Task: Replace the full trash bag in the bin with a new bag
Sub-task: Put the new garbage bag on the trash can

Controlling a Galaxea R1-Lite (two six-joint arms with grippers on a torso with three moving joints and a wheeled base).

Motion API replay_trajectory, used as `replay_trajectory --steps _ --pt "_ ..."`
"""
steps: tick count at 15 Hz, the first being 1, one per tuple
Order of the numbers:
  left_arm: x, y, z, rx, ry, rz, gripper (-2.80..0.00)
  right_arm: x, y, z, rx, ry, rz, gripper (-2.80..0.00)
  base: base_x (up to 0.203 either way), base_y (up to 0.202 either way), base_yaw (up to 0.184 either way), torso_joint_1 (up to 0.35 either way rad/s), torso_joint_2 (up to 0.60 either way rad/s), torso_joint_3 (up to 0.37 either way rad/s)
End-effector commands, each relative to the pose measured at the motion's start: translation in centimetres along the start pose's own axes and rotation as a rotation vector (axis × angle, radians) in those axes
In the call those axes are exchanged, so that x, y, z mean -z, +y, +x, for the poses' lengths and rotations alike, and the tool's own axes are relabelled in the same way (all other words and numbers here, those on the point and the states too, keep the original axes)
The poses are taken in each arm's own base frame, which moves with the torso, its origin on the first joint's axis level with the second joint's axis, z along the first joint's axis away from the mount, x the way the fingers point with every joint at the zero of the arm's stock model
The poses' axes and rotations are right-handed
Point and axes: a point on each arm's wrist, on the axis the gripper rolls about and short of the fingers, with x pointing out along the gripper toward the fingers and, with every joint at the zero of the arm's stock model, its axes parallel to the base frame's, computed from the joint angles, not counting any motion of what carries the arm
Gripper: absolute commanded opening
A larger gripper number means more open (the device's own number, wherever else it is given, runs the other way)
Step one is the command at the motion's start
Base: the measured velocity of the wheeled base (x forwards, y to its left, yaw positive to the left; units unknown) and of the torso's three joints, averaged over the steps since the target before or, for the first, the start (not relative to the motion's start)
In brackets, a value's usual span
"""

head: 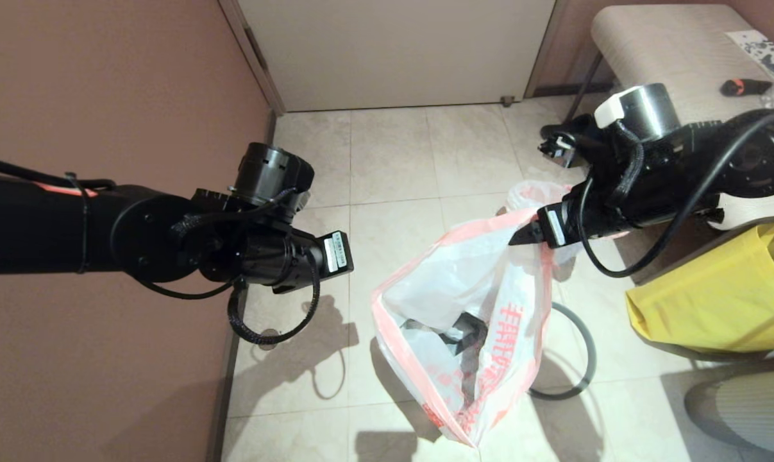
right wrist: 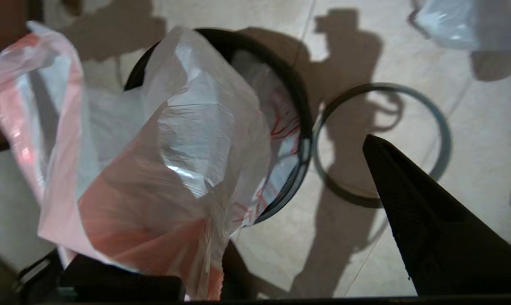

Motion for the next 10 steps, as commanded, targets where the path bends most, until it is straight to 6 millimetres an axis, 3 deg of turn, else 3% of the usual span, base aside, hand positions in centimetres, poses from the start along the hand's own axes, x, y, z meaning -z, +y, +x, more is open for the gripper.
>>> replay_trajectory --steps 1,4,10 --pt "0.0 -0.1 0.1 -0.001 0.001 -0.004 -2.8 0.1 -1.6 -0.1 -0.139 0.116 0.034 0.0 0.0 0.0 0.0 0.0 0.0 0.0" --pt "-0.2 -0.2 0.2 0.002 -0.002 -0.003 -2.8 1.1 -3.6 2.9 -0.199 0.226 0.031 0.0 0.0 0.0 0.0 0.0 0.0 0.0" --pt "-1.2 -4.5 -3.1 0.123 -0.011 0.039 -2.8 1.9 -4.2 6.0 -0.21 0.25 -0.001 0.0 0.0 0.0 0.0 0.0 0.0 0.0"
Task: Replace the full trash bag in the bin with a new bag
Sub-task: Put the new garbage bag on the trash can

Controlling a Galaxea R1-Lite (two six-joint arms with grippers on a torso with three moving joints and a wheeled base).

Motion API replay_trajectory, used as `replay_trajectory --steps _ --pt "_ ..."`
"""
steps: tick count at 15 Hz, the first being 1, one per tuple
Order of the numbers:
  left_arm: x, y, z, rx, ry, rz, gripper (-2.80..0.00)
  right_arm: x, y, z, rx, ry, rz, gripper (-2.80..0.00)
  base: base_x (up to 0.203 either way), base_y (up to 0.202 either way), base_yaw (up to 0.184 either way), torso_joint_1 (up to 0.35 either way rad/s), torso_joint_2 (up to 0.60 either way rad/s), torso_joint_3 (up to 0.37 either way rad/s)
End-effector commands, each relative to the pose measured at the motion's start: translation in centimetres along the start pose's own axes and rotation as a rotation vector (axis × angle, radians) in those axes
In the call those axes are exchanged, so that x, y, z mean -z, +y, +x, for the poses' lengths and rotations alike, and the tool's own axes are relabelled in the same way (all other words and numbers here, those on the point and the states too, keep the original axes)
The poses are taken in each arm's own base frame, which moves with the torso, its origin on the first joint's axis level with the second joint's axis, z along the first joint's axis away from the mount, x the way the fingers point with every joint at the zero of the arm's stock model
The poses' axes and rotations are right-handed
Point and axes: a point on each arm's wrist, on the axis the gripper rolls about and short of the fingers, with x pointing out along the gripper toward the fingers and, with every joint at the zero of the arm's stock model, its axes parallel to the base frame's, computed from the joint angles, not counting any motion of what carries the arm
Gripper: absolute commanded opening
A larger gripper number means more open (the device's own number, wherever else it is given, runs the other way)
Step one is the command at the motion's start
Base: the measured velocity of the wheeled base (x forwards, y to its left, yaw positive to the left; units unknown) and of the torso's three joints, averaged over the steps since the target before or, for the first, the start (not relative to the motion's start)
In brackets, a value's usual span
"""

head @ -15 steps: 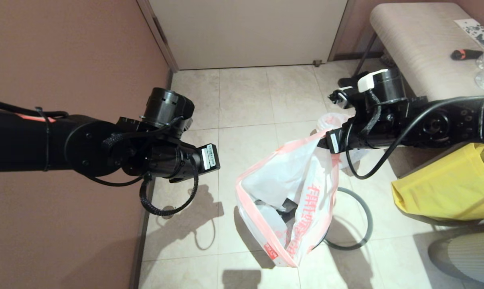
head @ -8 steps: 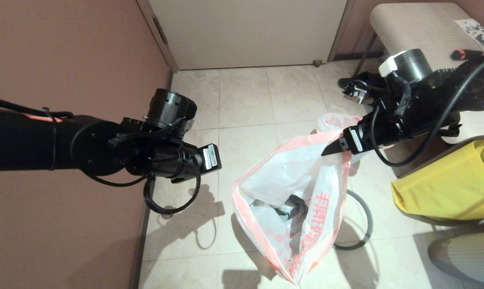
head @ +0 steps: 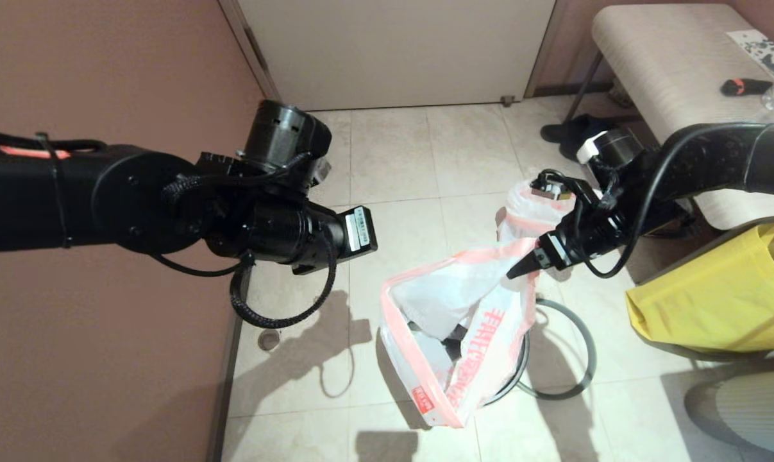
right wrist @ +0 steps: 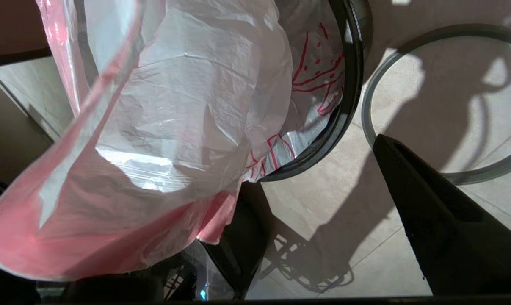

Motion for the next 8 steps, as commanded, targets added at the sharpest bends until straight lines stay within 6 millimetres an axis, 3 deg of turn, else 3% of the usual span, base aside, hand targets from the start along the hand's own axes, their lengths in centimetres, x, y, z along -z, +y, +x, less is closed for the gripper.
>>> replay_trajectory --steps 1,3,8 --pt "0.1 -1.2 -0.7 0.027 0.028 0.016 -2.8 0.3 -0.6 1.6 -0.008 0.033 0.015 0.0 0.0 0.0 0.0 0.0 0.0 0.0" --pt "1.0 -2.3 0.7 0.047 0.105 0.044 -2.8 0.4 -0.6 2.3 -0.014 0.046 0.008 0.0 0.0 0.0 0.0 0.0 0.0 0.0" --pt "3.5 -4.1 8.4 0.054 0.244 0.079 -2.8 0.4 -0.1 2.7 -0.029 0.056 0.001 0.0 0.0 0.0 0.0 0.0 0.0 0.0"
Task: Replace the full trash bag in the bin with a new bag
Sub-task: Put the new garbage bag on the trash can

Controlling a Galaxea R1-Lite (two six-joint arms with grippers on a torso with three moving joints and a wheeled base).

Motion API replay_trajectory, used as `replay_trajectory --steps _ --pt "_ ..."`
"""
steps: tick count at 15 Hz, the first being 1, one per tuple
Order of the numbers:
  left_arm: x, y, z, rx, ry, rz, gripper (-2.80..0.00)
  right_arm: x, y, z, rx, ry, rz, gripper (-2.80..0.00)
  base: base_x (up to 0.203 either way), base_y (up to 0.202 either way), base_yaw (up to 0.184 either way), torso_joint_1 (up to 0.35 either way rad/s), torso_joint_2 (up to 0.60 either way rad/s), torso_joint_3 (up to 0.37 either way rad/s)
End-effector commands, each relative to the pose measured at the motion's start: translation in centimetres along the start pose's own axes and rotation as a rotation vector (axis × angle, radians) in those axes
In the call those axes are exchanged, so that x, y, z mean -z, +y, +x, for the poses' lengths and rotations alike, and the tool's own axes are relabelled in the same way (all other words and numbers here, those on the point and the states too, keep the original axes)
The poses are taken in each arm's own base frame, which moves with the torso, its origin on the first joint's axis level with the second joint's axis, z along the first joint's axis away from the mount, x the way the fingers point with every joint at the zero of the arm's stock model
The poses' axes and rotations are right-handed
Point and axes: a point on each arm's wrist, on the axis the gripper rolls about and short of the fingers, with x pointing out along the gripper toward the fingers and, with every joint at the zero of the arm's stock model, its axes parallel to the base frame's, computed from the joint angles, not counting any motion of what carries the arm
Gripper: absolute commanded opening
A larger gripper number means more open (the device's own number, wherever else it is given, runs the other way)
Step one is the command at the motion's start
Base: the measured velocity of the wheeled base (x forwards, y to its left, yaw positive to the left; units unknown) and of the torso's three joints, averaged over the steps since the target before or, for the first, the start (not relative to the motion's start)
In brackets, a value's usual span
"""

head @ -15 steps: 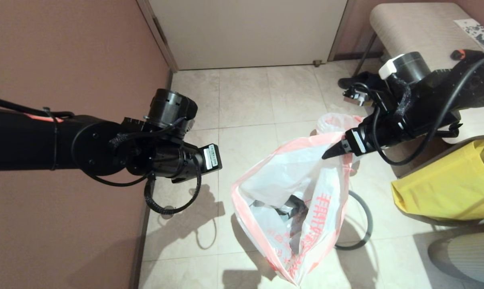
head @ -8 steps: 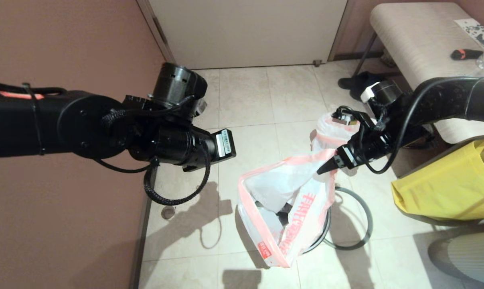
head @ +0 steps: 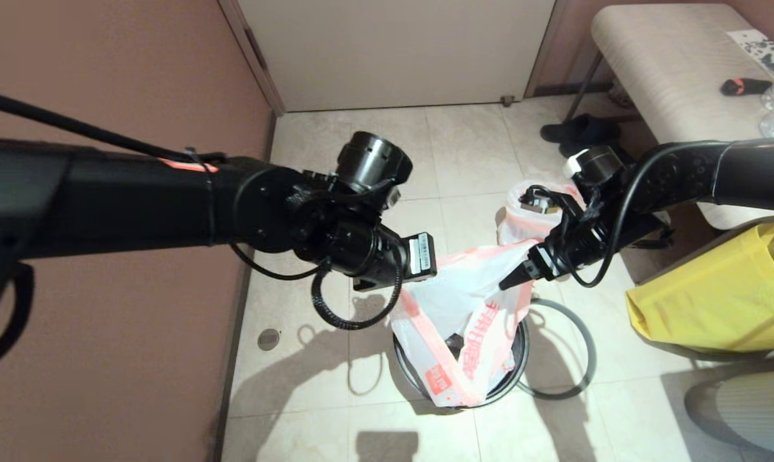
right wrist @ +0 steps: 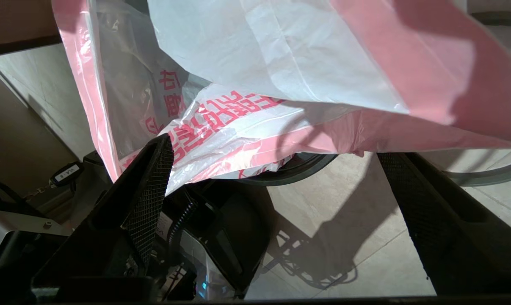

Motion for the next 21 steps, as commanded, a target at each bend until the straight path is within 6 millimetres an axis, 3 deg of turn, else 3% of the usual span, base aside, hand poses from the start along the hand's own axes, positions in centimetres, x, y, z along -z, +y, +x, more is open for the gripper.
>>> replay_trajectory --steps 1,3,7,9,10,13,17,21 --pt "1.1 0.4 4.5 -0.037 0.078 -0.001 -2.8 0.1 0.3 0.2 -0.009 0.009 -0.004 0.0 0.0 0.0 0.0 0.0 0.0 0.0" --pt "1.6 0.8 6.0 -0.047 0.109 -0.008 -2.8 -0.1 0.8 -1.5 0.0 -0.021 -0.014 0.0 0.0 0.0 0.0 0.0 0.0 0.0" --pt "1.1 0.3 4.8 -0.027 0.081 -0.008 -2.8 0.1 0.7 -5.6 0.052 -0.091 -0.006 0.0 0.0 0.0 0.0 0.0 0.0 0.0" --pt "1.5 0.0 5.1 -0.031 0.091 0.0 -2.8 0.4 0.3 -7.4 0.127 -0.113 0.008 0.0 0.0 0.0 0.0 0.0 0.0 0.0" --pt "1.7 0.2 5.5 -0.039 0.099 -0.003 -2.8 0.4 0.2 -7.7 0.159 -0.115 0.015 -2.8 0.0 0.0 0.0 0.0 0.0 0.0" --pt "1.2 -0.3 4.6 -0.024 0.071 -0.041 -2.8 0.8 0.7 -8.0 0.175 -0.103 0.006 -2.8 0.0 0.0 0.0 0.0 0.0 0.0" --pt "1.8 -0.4 5.0 -0.146 0.015 -0.09 -2.8 0.9 0.9 -4.8 0.317 0.004 -0.026 -2.8 0.0 0.0 0.0 0.0 0.0 0.0" --pt "2.5 -0.7 4.5 -0.227 0.031 -0.16 -2.8 1.0 1.4 -3.9 0.341 0.037 -0.049 -2.8 0.0 0.0 0.0 0.0 0.0 0.0"
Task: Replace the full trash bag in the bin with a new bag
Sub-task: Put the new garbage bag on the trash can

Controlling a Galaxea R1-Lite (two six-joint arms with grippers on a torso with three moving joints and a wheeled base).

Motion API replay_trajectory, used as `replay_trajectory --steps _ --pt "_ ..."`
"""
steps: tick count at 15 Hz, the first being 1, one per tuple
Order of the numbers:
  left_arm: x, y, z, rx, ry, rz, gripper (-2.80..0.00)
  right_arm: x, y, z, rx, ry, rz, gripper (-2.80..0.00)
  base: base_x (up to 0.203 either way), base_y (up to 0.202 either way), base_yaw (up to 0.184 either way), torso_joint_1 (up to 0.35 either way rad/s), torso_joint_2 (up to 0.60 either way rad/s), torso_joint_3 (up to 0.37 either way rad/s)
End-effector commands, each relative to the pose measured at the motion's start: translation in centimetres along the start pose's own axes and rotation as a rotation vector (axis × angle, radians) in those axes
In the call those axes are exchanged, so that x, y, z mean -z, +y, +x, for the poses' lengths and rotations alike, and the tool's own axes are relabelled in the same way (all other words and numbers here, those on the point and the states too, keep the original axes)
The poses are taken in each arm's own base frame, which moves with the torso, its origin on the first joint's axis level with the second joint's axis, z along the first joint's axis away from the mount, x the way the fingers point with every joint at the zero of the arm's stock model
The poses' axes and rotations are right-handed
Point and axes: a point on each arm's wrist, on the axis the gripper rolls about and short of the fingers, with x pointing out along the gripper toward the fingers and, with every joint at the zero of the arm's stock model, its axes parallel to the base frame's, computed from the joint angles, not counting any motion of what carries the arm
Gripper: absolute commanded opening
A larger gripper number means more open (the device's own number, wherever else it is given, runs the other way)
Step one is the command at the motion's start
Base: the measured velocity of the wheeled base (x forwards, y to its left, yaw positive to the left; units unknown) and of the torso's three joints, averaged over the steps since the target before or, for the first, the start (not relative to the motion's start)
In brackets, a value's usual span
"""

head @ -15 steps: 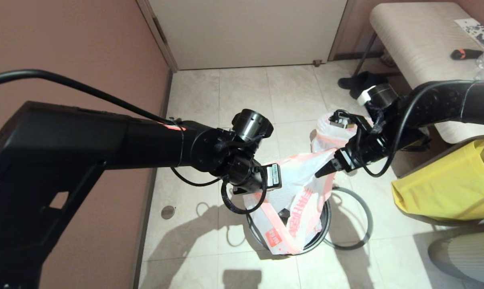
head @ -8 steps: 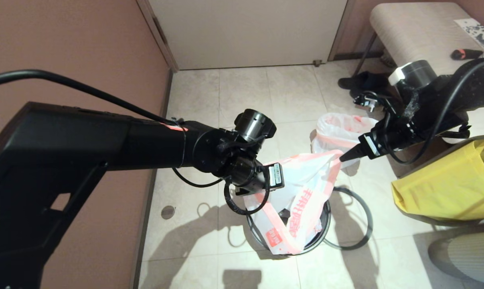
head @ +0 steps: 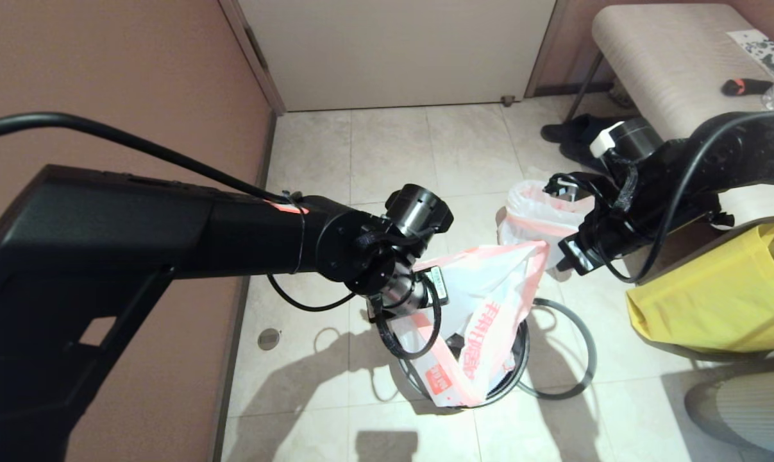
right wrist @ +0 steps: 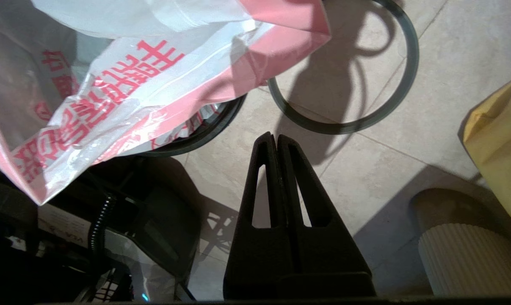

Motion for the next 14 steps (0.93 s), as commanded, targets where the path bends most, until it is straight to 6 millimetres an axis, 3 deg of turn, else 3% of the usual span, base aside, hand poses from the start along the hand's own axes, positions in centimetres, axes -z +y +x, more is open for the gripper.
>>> replay_trajectory --steps 1,7,8,9,14 --pt "0.1 -0.2 -0.3 -0.005 0.005 -0.012 -2.8 0.1 0.4 1.0 0.029 0.037 -0.017 -2.8 0.0 0.0 0.0 0.0 0.0 0.0" --pt "0.2 0.1 0.6 -0.042 -0.001 -0.04 -2.8 0.1 0.9 1.4 0.032 0.045 -0.03 -2.8 0.0 0.0 0.0 0.0 0.0 0.0" --pt "0.2 0.1 0.8 -0.052 -0.011 -0.04 -0.97 0.1 1.0 1.3 0.031 0.045 -0.031 -2.8 0.0 0.0 0.0 0.0 0.0 0.0" --pt "0.2 0.1 1.1 -0.064 -0.02 -0.039 0.0 0.1 1.0 1.4 0.031 0.045 -0.031 -2.8 0.0 0.0 0.0 0.0 0.0 0.0" --pt "0.4 0.3 2.3 -0.107 -0.024 -0.038 0.0 0.0 1.1 1.6 0.03 0.037 -0.035 -2.8 0.0 0.0 0.0 0.0 0.0 0.0"
